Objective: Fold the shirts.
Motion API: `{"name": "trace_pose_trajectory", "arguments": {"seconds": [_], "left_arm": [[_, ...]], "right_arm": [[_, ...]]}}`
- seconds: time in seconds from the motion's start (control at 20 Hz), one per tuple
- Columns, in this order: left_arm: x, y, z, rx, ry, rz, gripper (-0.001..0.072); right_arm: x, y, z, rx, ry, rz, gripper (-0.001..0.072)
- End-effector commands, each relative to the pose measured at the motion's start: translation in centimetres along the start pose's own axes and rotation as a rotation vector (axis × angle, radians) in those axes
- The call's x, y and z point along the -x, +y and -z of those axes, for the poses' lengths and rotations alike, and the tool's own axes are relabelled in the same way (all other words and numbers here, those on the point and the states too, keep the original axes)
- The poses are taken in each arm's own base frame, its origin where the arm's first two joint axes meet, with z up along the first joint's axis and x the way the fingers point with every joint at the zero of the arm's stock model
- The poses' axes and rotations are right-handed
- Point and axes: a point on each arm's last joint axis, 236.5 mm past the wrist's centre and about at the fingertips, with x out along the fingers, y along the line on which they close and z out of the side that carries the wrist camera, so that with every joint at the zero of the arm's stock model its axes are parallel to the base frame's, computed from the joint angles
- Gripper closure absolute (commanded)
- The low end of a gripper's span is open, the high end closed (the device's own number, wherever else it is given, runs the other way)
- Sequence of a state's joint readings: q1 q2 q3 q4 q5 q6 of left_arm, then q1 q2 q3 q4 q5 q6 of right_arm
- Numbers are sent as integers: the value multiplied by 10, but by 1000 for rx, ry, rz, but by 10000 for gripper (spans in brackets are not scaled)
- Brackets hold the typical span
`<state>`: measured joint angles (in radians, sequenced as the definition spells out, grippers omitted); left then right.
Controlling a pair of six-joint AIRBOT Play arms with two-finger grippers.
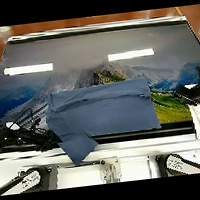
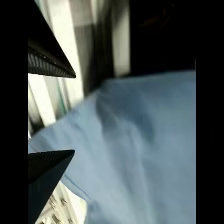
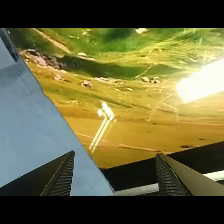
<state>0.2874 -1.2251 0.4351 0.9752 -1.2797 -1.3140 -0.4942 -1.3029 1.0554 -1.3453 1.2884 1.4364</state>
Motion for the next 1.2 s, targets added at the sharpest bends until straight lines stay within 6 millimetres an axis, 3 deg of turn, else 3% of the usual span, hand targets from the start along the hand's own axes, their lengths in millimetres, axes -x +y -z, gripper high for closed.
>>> {"name": "trace_pose_trajectory", "arguments": {"seconds": [0.0, 0.15, 0.25, 0.35, 0.45, 0.6, 0.75, 0.95, 1.0, 1.05, 1.1, 1.15], "left_arm": [[-10, -5, -8, 11, -38, -2, 196], [-22, -7, -11, 9, -45, -42, 295], [-24, -7, -10, -1, -41, -50, 560], [-23, -9, -6, -46, -23, -46, 671], [-20, -12, -3, -90, -19, -42, 671], [-9, -20, -3, -147, -63, -39, 671], [1, -29, 2, -190, -93, -31, 671], [11, -37, 5, -222, -133, -25, 671], [13, -39, 5, -229, -145, -25, 671], [16, -41, 3, -237, -157, -25, 671], [20, -44, 1, -246, -171, -25, 672], [24, -47, -3, -256, -184, -24, 671]], "right_arm": [[0, 0, -3, -1, -15, 1, 85], [-3, 0, 1, -7, 3, -2, 82], [-18, 0, 32, -5, 111, -15, 29], [-40, 10, 75, 37, 254, -92, 29], [-56, 26, 105, 60, 346, -187, 29], [-77, 31, 123, 22, 379, -226, 30], [-89, 32, 124, -8, 383, -236, 30], [-98, 48, 116, -67, 371, -308, 32], [-100, 51, 116, -81, 378, -324, 63], [-102, 52, 117, -89, 387, -330, 160], [-102, 54, 117, -96, 392, -342, 213], [-101, 60, 115, -100, 385, -366, 218]]}}
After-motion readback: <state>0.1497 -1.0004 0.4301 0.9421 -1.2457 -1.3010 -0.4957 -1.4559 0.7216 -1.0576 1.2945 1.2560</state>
